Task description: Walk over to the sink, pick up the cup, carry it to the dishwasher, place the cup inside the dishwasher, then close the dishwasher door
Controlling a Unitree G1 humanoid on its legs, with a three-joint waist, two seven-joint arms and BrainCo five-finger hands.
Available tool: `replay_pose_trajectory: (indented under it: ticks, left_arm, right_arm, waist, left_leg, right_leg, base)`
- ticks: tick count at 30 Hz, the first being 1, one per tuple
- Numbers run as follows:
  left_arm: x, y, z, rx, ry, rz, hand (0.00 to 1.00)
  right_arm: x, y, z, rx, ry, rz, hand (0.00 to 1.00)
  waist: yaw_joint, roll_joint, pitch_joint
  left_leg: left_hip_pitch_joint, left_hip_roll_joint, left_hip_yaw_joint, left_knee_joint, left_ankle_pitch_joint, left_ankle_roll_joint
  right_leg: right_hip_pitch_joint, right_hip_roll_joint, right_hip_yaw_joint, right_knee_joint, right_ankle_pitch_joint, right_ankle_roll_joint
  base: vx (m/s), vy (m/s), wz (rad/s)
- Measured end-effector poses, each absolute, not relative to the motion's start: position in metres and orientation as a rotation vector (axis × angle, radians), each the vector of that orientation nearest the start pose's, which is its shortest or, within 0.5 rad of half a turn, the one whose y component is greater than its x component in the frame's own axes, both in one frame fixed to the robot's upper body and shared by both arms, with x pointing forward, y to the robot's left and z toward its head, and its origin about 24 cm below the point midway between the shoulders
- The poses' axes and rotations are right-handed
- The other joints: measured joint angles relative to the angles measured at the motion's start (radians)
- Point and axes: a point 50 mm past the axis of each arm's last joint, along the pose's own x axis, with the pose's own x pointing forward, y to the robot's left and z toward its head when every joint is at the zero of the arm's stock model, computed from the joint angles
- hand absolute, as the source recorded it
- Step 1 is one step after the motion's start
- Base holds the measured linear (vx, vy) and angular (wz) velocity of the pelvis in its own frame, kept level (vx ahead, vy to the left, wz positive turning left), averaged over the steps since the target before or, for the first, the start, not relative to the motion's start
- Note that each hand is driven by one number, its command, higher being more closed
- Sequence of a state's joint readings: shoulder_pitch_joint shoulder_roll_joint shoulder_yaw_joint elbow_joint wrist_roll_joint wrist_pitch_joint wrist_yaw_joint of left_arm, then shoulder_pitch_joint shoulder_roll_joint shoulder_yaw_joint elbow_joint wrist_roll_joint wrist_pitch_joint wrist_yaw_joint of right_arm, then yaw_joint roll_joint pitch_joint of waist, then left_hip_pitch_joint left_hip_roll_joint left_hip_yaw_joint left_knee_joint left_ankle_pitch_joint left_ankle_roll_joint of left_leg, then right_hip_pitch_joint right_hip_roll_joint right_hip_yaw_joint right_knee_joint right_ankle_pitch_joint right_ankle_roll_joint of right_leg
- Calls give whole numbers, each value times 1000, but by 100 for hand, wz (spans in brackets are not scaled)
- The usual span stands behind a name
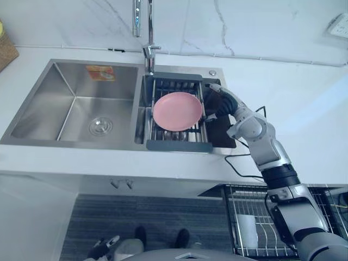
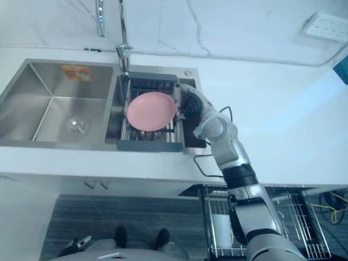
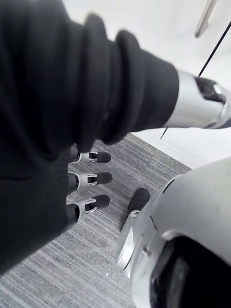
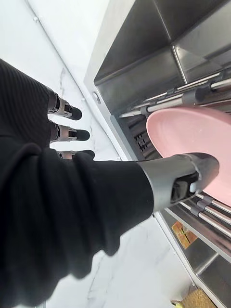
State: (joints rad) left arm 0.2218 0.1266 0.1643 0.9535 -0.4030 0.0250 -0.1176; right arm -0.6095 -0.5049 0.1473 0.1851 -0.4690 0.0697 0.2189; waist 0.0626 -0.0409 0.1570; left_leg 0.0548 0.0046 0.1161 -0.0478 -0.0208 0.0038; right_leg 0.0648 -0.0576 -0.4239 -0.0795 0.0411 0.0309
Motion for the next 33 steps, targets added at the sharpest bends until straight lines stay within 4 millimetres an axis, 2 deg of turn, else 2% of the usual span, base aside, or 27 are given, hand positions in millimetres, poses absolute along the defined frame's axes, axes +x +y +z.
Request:
replay_pose_trajectory:
  ticks: [2, 7, 12, 16, 18, 25, 33]
  left_arm:
    - [56, 221, -159, -382, 1078, 365, 0]
    - [56, 223, -158, -378, 1078, 366, 0]
    - [57, 222, -158, -359, 1077, 352, 0]
    - [59, 223, -157, -306, 1070, 328, 0]
    - [58, 224, -157, -289, 1071, 338, 0]
    - [57, 225, -158, -267, 1081, 343, 0]
    - [57, 227, -157, -244, 1085, 341, 0]
  right_arm:
    - [348, -177, 177, -1034, -244, 222, 0]
    - [345, -177, 173, -1032, -243, 228, 0]
    - [323, -177, 154, -1019, -237, 266, 0]
    - [300, -169, 138, -1005, -246, 303, 0]
    - [294, -166, 134, -1043, -246, 307, 0]
    - [293, -163, 134, -1196, -282, 277, 0]
    - [294, -159, 133, -1192, -315, 238, 0]
  waist:
    - [-2, -14, 4]
    - [-3, -17, 3]
    - [-14, -17, 3]
    - [-30, -17, 3]
    - [-34, -17, 3]
    - [-32, -22, -8]
    - [-29, -25, -20]
  left_leg:
    - [15, -7, 0, -10, 12, 6]
    - [16, -7, 1, -10, 14, 8]
    - [18, -7, 0, -10, 15, 8]
    - [25, -7, 1, -10, 17, 4]
    - [27, -7, 6, -15, 17, 3]
    - [35, -9, 24, -36, 18, -3]
    - [31, -11, 22, -36, 27, 9]
  right_leg:
    - [2, -9, 7, 17, 4, 3]
    - [2, -10, 7, 17, 6, 3]
    - [4, -12, 5, 18, 6, 3]
    - [6, -16, 5, 31, 2, 9]
    - [9, -18, 8, 38, 0, 11]
    - [5, -24, 12, 52, -2, 14]
    - [8, -23, 6, 43, -2, 13]
  base:
    - [0, 0, 0]
    - [-7, 2, 0]
    - [0, 0, 0]
    - [0, 0, 0]
    - [-39, 3, -5]
    - [-55, 22, 0]
    - [32, 13, 2]
